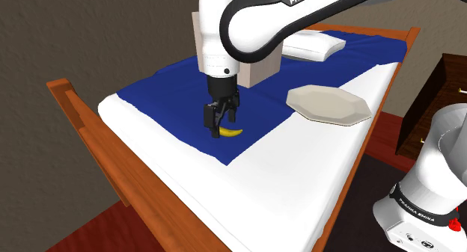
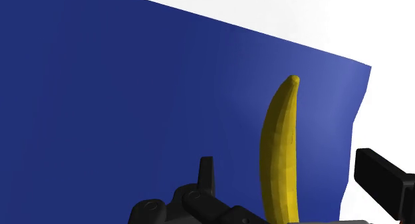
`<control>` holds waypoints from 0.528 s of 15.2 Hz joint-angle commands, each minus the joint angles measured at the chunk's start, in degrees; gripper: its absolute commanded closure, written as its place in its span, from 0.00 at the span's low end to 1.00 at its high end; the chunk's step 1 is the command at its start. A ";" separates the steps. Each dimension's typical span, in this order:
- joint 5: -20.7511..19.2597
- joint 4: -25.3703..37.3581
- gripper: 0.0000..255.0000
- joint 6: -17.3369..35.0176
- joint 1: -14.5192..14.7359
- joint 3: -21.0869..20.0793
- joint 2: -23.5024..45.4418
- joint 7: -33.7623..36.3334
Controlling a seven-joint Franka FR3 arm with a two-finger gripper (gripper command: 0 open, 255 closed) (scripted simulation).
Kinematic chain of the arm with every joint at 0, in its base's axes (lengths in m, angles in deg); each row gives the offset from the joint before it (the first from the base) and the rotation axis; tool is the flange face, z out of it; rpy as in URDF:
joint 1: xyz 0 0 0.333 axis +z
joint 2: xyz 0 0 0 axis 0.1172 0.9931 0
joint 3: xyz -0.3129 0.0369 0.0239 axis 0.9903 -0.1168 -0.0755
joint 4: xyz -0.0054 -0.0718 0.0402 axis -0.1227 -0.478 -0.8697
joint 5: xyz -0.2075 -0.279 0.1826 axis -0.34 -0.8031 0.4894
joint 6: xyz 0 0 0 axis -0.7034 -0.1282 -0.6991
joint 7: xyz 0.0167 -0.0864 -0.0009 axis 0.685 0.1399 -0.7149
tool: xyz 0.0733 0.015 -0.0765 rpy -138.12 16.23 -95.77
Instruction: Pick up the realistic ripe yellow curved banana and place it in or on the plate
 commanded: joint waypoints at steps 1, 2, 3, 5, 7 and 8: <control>0.00 -0.39 0.00 0.50 0.00 0.00 0.06 -0.04; 0.00 -0.39 0.00 0.50 0.00 0.00 0.06 -0.04; 0.00 -0.39 0.00 0.50 0.00 0.00 0.06 -0.04; 0.00 -0.39 0.00 0.50 0.00 0.00 0.06 -0.04; 0.00 -0.38 0.00 0.49 0.00 0.00 0.06 -0.04; 0.00 -0.38 1.00 0.49 0.00 0.00 0.06 -0.04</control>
